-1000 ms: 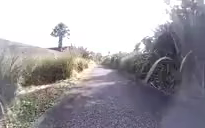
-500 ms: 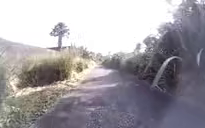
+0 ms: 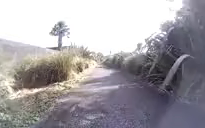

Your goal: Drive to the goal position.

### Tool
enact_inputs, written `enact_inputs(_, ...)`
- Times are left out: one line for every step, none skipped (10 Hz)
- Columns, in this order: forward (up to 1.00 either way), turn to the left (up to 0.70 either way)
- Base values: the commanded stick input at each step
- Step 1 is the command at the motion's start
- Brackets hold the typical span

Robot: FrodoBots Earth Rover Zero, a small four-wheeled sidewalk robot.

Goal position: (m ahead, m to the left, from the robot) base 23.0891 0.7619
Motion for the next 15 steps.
enact_inputs(0.42,0.0)
enact_inputs(0.42,0.0)
enact_inputs(0.42,0.0)
enact_inputs(0.42,-0.04)
enact_inputs(0.42,-0.1)
enact_inputs(0.42,-0.15)
enact_inputs(0.42,-0.19)
enact_inputs(0.42,-0.24)
enact_inputs(0.42,-0.25)
enact_inputs(0.42,-0.25)
enact_inputs(0.42,-0.25)
enact_inputs(0.42,-0.25)
enact_inputs(0.42,-0.25)
enact_inputs(0.42,-0.25)
enact_inputs(0.42,-0.25)
